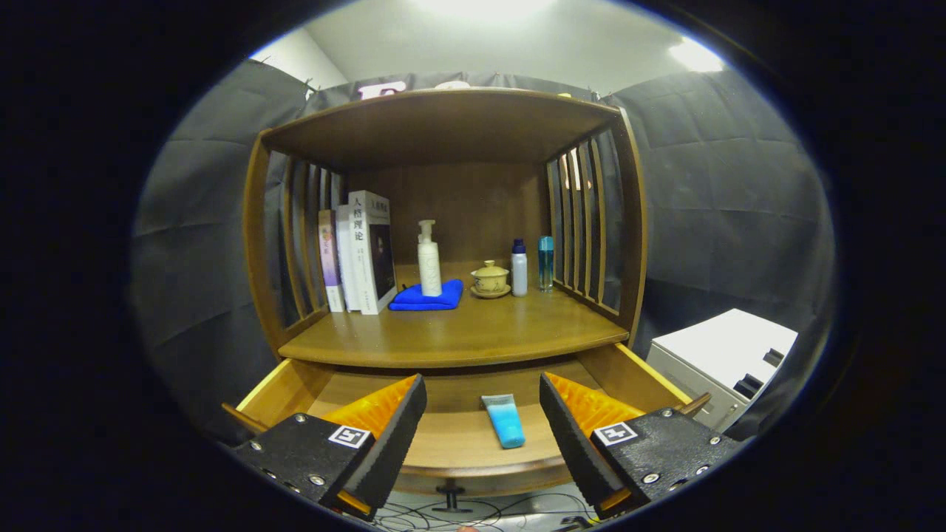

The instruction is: Pull open the drawer, take out the items inside it, and place them on the countertop above the cabinet.

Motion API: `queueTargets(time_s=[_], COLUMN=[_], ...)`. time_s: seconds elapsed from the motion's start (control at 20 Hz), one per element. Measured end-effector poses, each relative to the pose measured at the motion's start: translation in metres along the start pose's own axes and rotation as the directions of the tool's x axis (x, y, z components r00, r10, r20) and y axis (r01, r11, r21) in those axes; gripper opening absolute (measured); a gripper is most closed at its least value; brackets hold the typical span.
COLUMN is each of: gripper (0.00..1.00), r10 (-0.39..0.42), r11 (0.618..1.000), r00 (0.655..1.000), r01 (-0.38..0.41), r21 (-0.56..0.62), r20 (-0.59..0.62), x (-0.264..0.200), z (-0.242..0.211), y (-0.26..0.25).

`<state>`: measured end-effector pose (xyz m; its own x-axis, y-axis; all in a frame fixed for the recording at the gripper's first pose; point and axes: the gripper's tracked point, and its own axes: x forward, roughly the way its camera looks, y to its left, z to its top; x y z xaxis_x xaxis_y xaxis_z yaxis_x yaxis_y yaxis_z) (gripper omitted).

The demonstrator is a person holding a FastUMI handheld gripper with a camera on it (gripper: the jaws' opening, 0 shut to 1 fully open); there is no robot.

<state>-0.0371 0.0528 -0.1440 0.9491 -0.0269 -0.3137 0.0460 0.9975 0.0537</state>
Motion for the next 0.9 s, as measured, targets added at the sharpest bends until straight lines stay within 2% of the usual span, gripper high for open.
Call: queueTargets(time_s=[0.15, 0.3, 0.45, 0.5, 0.65, 0.75, 0.9], gripper=[0.95, 0.95, 0.95, 0.95, 0.95, 0.95, 0.95], r10=[-0.058, -0.120, -0.126, -0.133, -0.170, -0.157, -0.148], r11=[0.998, 0.993, 0.992, 0.991, 0.980, 0.980, 0.986], r00=[0.992, 0.961, 0.931, 0.915, 0.830, 0.796, 0.753], r01=[0.056, 0.112, 0.122, 0.133, 0.197, 0.197, 0.160], r21=[-0.023, -0.043, -0.033, -0.027, -0.006, 0.005, -0.040], r20=[-0.110, -0.251, -0.342, -0.382, -0.532, -0.584, -0.641], x=[0.029, 0.049, 0.074, 0.078, 0.086, 0.094, 0.106], z=[-0.013, -0.037, -0.048, -0.054, -0.089, -0.103, -0.115], y=[-0.011, -0.025, -0.026, -0.028, -0.038, -0.035, -0.027])
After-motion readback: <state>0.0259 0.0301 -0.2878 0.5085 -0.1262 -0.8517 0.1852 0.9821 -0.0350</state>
